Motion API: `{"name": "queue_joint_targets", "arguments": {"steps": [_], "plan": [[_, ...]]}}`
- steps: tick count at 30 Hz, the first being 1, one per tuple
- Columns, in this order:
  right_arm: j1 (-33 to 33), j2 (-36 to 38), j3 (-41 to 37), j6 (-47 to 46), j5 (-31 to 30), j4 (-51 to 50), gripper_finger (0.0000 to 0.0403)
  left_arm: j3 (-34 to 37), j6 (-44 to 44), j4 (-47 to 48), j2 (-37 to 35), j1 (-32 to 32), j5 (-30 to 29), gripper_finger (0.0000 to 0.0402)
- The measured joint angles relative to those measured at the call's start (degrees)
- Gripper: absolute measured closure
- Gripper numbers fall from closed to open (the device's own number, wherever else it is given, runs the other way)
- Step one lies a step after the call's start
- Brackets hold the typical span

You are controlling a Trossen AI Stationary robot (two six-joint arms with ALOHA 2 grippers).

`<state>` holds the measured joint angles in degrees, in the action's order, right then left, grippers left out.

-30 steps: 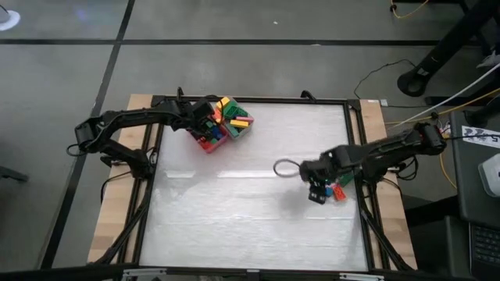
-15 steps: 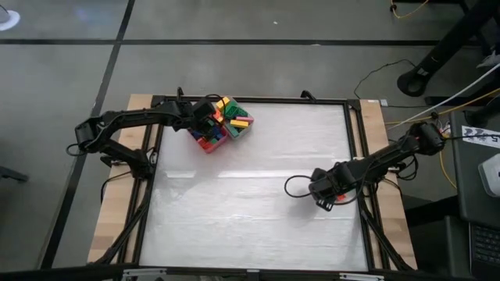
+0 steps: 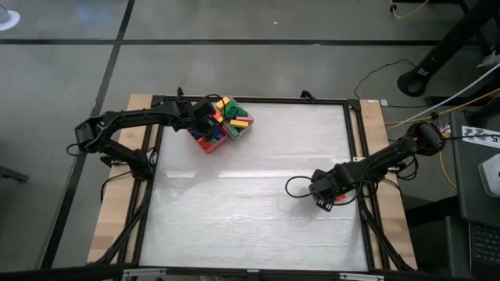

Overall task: Sort blocks by size
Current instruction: Put the small blue block into the pink bin

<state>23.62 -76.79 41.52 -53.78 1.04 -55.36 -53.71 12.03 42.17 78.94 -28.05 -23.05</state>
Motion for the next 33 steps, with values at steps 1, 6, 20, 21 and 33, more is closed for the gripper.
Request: {"name": "queue_joint_targets", "arguments": {"steps": [1,6,20,21,33], "plan": [[0.0,0.0,0.0,0.0,0.0,0.0,0.0176,0.0,0.0,0.0,0.0,0.0,0.0,0.0192],[0.0,0.0,0.0,0.0,-0.5,0.0,0.0176,0.0,0.0,0.0,0.0,0.0,0.0,0.0192],[0.0,-6.6,0.0,0.5,0.0,1.1,0.0191,0.0,0.0,0.0,0.0,0.0,0.0,0.0192],[0.0,-7.0,0.0,0.5,0.0,1.5,0.02,0.0,0.0,0.0,0.0,0.0,0.0,0.0192],[-0.8,-7.7,1.2,3.3,-5.1,12.4,0.0272,0.0,4.5,-5.5,0.0,0.2,0.0,0.0192]]}}
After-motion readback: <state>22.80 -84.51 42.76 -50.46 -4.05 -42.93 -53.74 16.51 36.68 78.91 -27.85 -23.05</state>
